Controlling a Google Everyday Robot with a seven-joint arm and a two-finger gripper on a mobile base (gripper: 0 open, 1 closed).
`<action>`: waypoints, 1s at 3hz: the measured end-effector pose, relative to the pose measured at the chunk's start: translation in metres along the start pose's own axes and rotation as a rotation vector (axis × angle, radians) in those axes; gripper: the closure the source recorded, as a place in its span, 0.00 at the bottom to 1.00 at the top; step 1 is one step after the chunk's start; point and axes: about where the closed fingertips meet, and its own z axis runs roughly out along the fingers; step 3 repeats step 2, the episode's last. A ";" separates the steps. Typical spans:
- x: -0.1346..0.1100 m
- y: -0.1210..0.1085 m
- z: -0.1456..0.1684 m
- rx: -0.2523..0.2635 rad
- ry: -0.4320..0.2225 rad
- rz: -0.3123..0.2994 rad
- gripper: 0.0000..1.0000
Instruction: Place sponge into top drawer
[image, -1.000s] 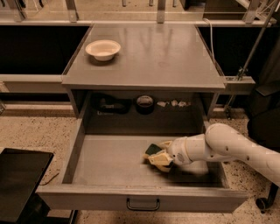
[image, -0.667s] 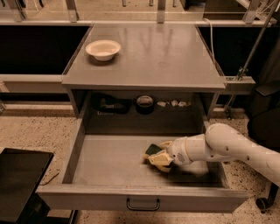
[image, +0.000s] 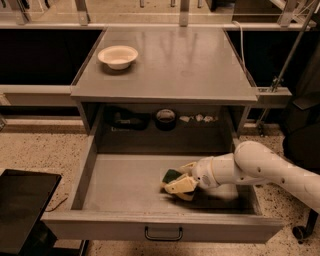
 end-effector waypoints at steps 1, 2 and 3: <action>0.000 0.000 0.000 0.000 0.000 0.000 0.00; 0.000 0.000 0.000 0.000 0.000 0.000 0.00; 0.000 0.000 0.000 0.000 0.000 0.000 0.00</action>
Offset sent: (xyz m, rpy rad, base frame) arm 0.0000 0.0000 0.0000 0.0000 0.0000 0.0001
